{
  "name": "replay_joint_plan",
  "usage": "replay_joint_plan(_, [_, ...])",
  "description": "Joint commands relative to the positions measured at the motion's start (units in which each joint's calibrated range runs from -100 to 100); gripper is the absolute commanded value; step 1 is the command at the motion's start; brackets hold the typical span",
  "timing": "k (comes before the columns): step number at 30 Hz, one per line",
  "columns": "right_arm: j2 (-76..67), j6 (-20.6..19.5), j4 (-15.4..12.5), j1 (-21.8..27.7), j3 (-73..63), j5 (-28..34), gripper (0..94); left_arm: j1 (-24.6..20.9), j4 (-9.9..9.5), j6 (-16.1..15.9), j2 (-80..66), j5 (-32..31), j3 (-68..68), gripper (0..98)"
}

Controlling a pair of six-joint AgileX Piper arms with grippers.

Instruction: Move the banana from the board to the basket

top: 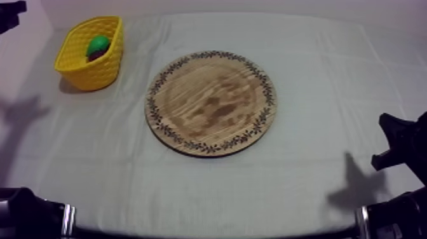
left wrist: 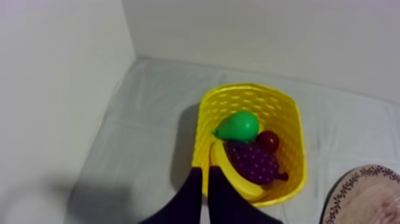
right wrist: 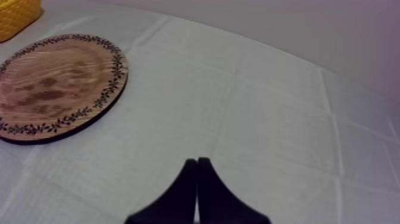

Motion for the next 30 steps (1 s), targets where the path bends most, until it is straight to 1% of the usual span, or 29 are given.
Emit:
replay_joint_plan(1, [0.0, 0.0, 0.0, 0.0, 0.0, 0.0, 0.3, 0.0, 0.05, 0.2, -11.3, -0.6, 5.5, 0.3])
replay_joint_plan(5, [0.0, 0.0, 0.0, 0.0, 0.0, 0.0, 0.3, 0.0, 0.52, 0.5, -21.5, -1.3, 13.3, 0.2])
replay_joint_plan(10, [0.0, 0.0, 0.0, 0.0, 0.0, 0.0, 0.3, -0.1, 0.94, 0.0, -33.1, -6.8, 26.3, 0.1])
replay_joint_plan(14, [0.0, 0.0, 0.0, 0.0, 0.0, 0.0, 0.3, -0.5, 1.8, -1.2, -40.4, -8.9, 34.8, 0.1])
replay_joint_plan(20, [0.0, 0.0, 0.0, 0.0, 0.0, 0.0, 0.3, -1.2, 3.31, -3.2, -49.1, -11.4, 44.8, 0.1])
replay_joint_plan(30, [0.0, 0.0, 0.0, 0.0, 0.0, 0.0, 0.3, -0.8, 3.42, -3.7, -58.0, -12.5, 54.4, 0.1])
